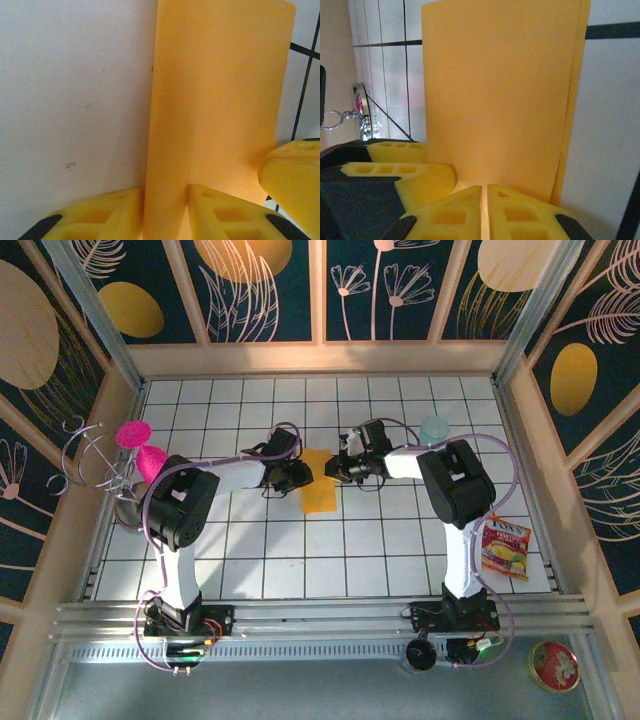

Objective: Fold a paper plane with a square sheet of paper (pick it up from the middle)
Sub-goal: Hold the square sheet of paper at the center of the table.

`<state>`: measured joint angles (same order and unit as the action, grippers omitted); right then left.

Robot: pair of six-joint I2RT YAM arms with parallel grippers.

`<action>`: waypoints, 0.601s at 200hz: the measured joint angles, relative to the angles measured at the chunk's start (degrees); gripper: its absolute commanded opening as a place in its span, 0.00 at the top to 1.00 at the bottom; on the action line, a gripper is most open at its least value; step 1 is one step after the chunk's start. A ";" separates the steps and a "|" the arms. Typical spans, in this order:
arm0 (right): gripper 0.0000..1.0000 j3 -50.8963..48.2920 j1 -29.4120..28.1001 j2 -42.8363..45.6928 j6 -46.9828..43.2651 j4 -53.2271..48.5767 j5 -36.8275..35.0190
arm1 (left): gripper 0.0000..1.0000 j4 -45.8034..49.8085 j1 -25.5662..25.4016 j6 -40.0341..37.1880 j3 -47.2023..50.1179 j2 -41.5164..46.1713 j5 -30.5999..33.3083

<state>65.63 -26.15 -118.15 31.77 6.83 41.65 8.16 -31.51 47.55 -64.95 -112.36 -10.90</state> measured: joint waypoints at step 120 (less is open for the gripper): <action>0.89 0.02 -0.55 -0.04 -1.36 -1.62 -0.11 | 0.68 0.00 -0.02 0.00 0.00 -0.04 -0.02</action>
<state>65.65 -26.70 -118.19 30.41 5.21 41.54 8.16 -31.53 47.55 -64.95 -112.40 -10.92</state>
